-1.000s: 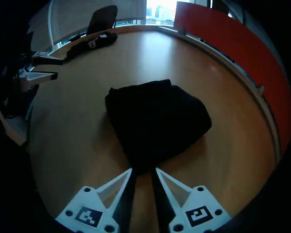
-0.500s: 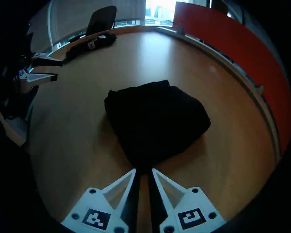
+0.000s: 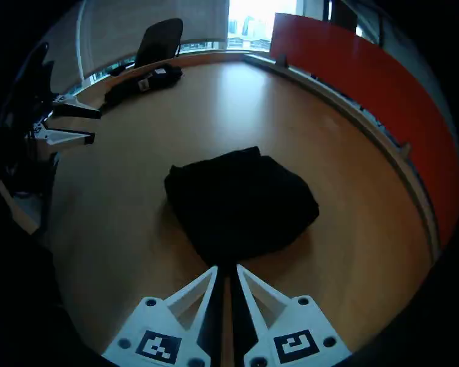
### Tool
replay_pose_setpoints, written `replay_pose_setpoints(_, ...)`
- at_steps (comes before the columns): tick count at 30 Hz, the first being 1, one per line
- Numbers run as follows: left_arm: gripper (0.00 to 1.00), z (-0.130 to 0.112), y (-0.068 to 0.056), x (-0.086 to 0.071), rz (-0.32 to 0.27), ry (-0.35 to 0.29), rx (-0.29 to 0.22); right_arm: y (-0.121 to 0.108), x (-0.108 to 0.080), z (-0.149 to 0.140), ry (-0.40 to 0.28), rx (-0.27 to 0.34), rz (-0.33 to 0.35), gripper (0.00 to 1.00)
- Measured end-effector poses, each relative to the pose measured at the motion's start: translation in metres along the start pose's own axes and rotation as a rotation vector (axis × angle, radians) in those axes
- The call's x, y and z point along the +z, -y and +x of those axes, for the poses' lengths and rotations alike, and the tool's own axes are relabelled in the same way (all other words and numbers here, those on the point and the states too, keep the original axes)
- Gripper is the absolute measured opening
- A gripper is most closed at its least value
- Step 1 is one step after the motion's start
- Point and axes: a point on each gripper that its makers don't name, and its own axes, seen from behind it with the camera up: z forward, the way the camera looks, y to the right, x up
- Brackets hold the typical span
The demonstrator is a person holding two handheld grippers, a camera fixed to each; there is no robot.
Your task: Fold towel
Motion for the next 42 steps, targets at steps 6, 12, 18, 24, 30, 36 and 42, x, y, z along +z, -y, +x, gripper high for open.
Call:
replay_pose_setpoints(6, 0.99, 0.002, -0.001, 0.000, -0.004, -0.006, 0.001, -0.007, -0.010, 0.017, -0.033, -0.005, -0.023, 0.05)
replay_pose_setpoints(12, 0.99, 0.007, -0.002, 0.000, -0.007, -0.014, -0.001, -0.018, -0.024, 0.045, -0.086, -0.014, -0.051, 0.05)
replay_pose_setpoints(18, 0.99, 0.014, -0.002, 0.001, -0.012, -0.028, -0.001, -0.034, -0.043, 0.078, -0.141, -0.042, -0.091, 0.05)
replay_pose_setpoints(24, 0.99, 0.020, -0.003, 0.000, -0.019, -0.038, 0.000, -0.050, -0.061, 0.109, -0.183, -0.071, -0.127, 0.05)
replay_pose_setpoints(30, 0.99, 0.024, -0.004, -0.001, -0.027, -0.044, 0.007, -0.066, -0.082, 0.132, -0.219, -0.078, -0.163, 0.05)
replay_pose_setpoints(36, 0.99, 0.027, -0.008, -0.003, -0.039, -0.048, 0.010, -0.082, -0.104, 0.139, -0.231, -0.086, -0.193, 0.05)
replay_pose_setpoints(42, 0.99, 0.032, -0.011, -0.003, -0.046, -0.056, 0.010, -0.098, -0.126, 0.135, -0.227, -0.091, -0.225, 0.05)
